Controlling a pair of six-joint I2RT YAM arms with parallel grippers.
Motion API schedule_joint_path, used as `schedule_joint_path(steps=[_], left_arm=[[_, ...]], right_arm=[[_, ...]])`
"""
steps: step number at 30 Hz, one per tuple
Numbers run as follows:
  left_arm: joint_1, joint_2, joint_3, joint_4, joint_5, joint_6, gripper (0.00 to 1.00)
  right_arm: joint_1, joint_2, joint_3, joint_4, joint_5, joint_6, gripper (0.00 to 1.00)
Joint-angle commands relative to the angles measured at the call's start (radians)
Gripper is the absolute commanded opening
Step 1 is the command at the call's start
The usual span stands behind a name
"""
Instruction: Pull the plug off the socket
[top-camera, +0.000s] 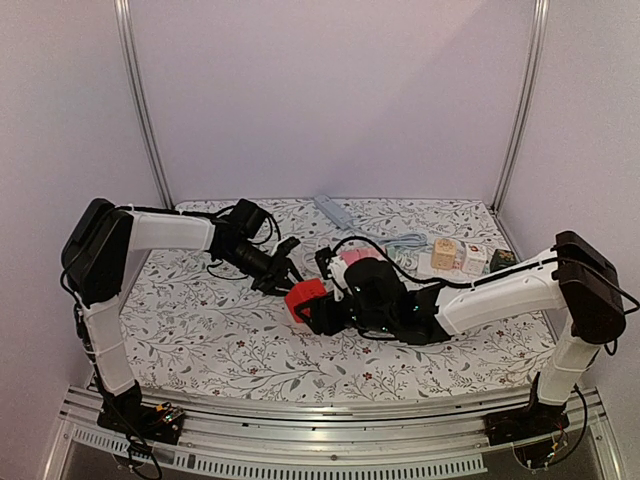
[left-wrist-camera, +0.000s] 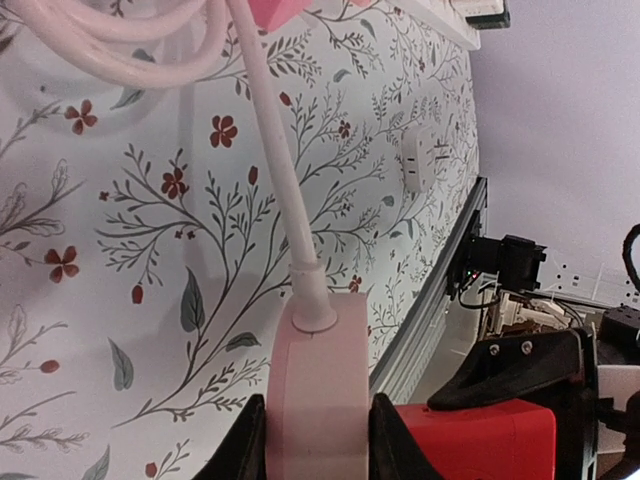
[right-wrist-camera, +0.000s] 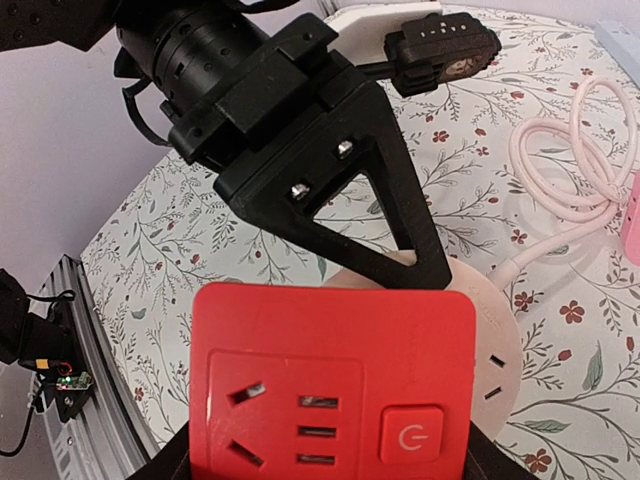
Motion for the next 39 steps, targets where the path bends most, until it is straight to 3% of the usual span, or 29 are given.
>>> schedule_joint_path(steps=[1,26,39], left_arm=[[0.006,-0.015,0.005,-0.055,0.069,0.027,0.2],[0.018,-0.027,0.005,-0.045,0.089,0.041,0.2],[0.019,-0.019,0.012,-0.081,0.023,0.049,0.2]], right_arm=[[0.004,-0.047,0.016,0.018,0.114,-0.084,0.21],[-0.065,-0.034,-0.086,0.187,0.016,0.087,0.2],[-0.061,-0.039,-0.062,0.148,0.02,0.065,0.2]])
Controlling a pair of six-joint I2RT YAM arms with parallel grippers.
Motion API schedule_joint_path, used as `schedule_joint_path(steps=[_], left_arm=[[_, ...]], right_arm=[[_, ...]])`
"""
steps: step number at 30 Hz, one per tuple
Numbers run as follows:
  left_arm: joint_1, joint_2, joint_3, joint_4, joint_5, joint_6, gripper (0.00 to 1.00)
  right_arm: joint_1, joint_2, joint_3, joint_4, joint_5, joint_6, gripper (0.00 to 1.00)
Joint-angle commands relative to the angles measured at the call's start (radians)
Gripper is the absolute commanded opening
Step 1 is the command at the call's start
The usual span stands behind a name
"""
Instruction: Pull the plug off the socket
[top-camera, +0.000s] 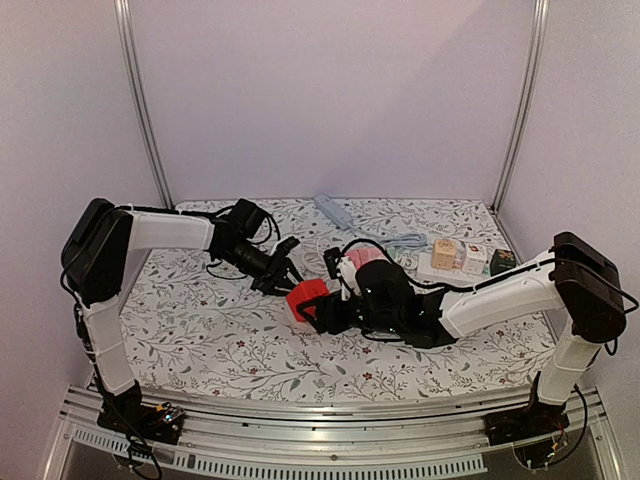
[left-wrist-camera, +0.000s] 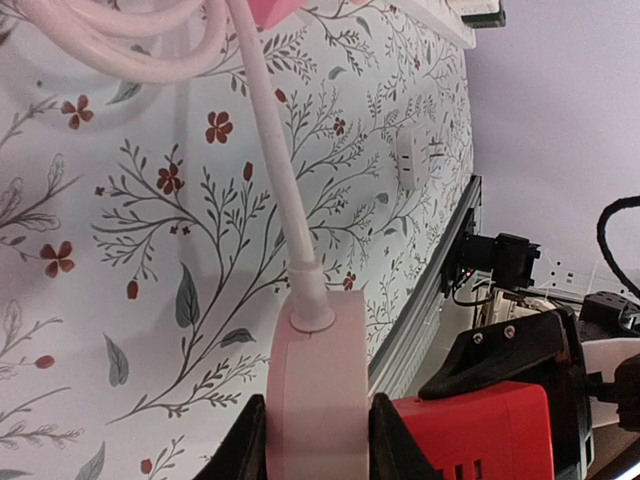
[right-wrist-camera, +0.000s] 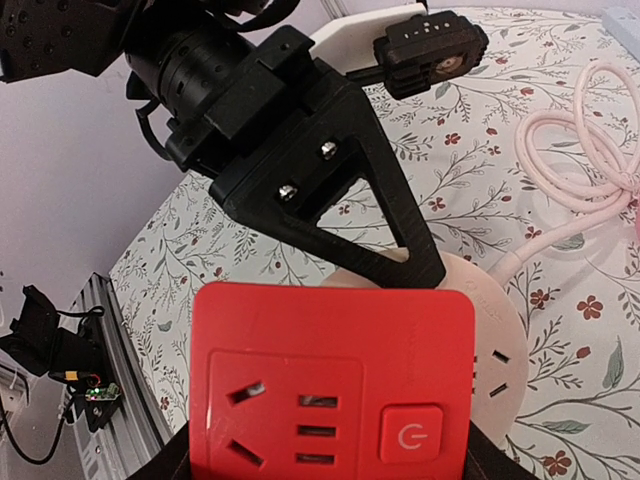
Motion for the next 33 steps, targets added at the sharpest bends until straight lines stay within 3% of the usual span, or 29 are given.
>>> schedule_joint_path(steps=[1,12,27,33], left_arm=[[0.007,-0.017,0.013,-0.079,-0.004,0.047,0.2],[0.014,-0.006,0.013,-0.084,-0.012,0.038,0.2],[0.018,-0.018,0.012,-0.084,-0.032,0.044,0.2],[0.039,-0.041,0.015,-0.1,-0.064,0.062,0.2]], right_arm=[[-0.031,-0.034,0.022,-0.005,0.088,-0.009,0.2],[0.05,-0.029,0.132,-0.187,0.223,-0.159,0.2],[0.052,-0.069,0.112,-0.176,0.216,-0.13,0.2],[0.048,-0.202,0.088,-0.321,0.275,-0.118,0.2]])
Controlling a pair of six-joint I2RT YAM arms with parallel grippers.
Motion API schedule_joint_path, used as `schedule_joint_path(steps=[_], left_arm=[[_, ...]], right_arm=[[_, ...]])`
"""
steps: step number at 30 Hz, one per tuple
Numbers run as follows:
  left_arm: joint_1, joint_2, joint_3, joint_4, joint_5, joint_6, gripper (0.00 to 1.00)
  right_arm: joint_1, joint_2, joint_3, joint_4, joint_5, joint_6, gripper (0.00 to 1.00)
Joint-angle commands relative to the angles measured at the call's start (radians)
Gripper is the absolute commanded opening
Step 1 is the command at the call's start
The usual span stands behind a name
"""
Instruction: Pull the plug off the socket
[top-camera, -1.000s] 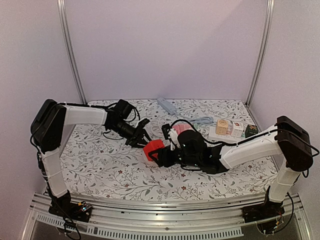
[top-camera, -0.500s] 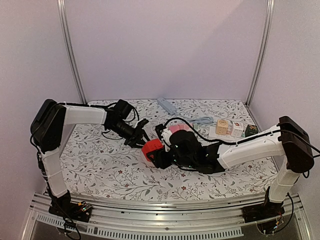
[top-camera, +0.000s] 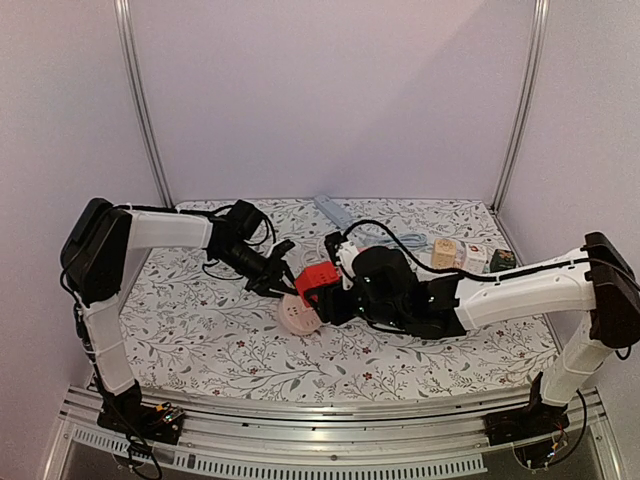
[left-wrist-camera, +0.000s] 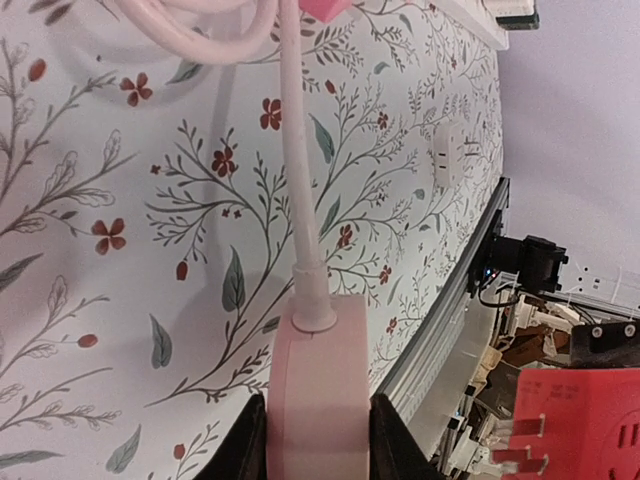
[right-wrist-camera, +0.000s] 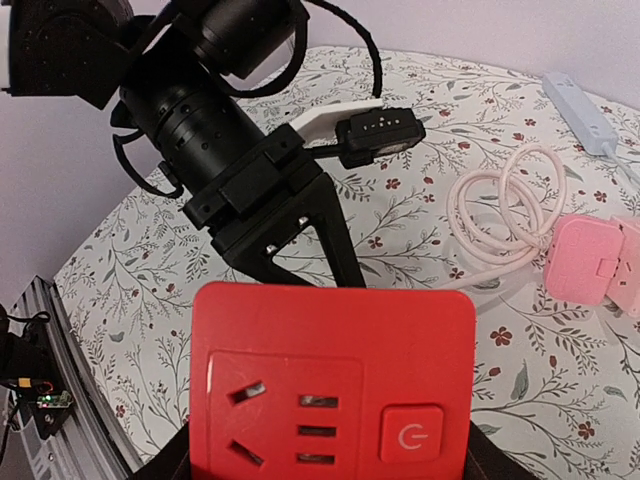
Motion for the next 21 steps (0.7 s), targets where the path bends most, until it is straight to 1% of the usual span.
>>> schedule_joint_path(steps=[1,5,9,11,13,16,21], left_arm=[[0.032,-0.045,0.009,-0.032,-0.009,0.024,0.2],[0.051,-0.064,0.011,-0.041,-0.018,0.031,0.2],[0.084,-0.086,0.007,-0.048,-0.041,0.032,0.2],[0.102,-0.1,0.005,-0.053,-0.056,0.036,0.2],[0.116,-0.108,0.005,-0.058,-0.07,0.036,0.2],[0.139,-0.11,0.008,-0.062,-0.075,0.033,0.2],[0.154,-0.127,0.001,-0.067,-0.093,0.032,0.2]], right_arm=[[-0.009,-0.143,-0.017,-0.129,0.083,0.015,0.2],[-0.051,-0.213,-0.056,-0.308,0.108,0.059,0.2],[-0.11,-0.257,-0.038,-0.605,0.175,0.14,0.15],[-0.115,-0.277,-0.017,-0.748,0.203,0.176,0.17],[-0.114,-0.298,-0.004,-0.855,0.194,0.204,0.19],[-0.118,-0.315,-0.019,-0.954,0.16,0.265,0.19],[-0.147,-0.325,-0.077,-0.983,0.049,0.335,0.2]])
